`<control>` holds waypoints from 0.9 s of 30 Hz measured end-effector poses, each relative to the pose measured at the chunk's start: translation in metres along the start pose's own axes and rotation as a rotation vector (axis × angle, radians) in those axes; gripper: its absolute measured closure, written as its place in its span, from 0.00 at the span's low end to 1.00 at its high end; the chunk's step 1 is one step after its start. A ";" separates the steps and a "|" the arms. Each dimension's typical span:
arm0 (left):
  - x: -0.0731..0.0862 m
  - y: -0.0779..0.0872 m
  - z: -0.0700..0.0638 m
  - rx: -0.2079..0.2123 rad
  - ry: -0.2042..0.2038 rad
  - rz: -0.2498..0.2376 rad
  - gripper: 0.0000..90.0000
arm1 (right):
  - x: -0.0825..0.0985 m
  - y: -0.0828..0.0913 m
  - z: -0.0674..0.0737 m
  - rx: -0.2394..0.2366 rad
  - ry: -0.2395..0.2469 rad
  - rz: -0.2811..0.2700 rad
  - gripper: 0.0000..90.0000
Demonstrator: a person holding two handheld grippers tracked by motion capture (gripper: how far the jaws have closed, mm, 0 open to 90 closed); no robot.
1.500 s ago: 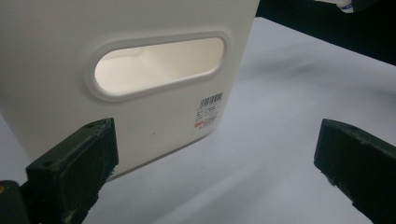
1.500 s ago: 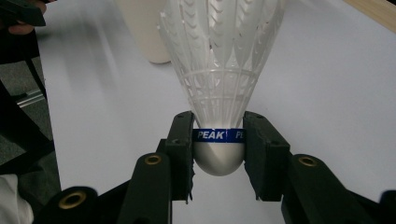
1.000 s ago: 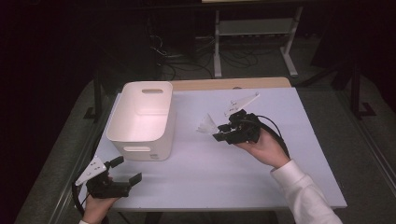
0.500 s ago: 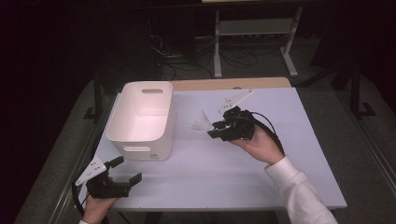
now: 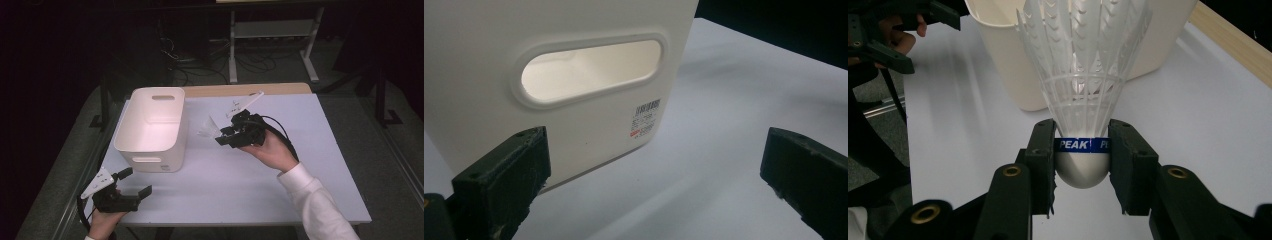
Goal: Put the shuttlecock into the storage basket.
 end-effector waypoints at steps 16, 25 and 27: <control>0.000 0.000 0.000 0.000 0.004 0.000 0.00 | -0.019 -0.005 0.001 -0.010 0.023 -0.027 0.70; 0.001 0.000 0.001 -0.002 -0.010 0.008 0.00 | -0.031 -0.011 0.003 -0.018 0.039 -0.018 0.70; 0.001 0.000 0.001 -0.001 -0.007 0.006 0.00 | -0.034 -0.012 0.004 -0.022 0.039 -0.017 0.70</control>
Point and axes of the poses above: each handheld gripper's, and its own axes: y roughly backward along the jaws, x roughly out of its underside, z roughly to its left, the point moved 7 cm from there along -y, roughly forward along the jaws, and after that the axes turned 13 degrees about -x, right-handed, at the moved point
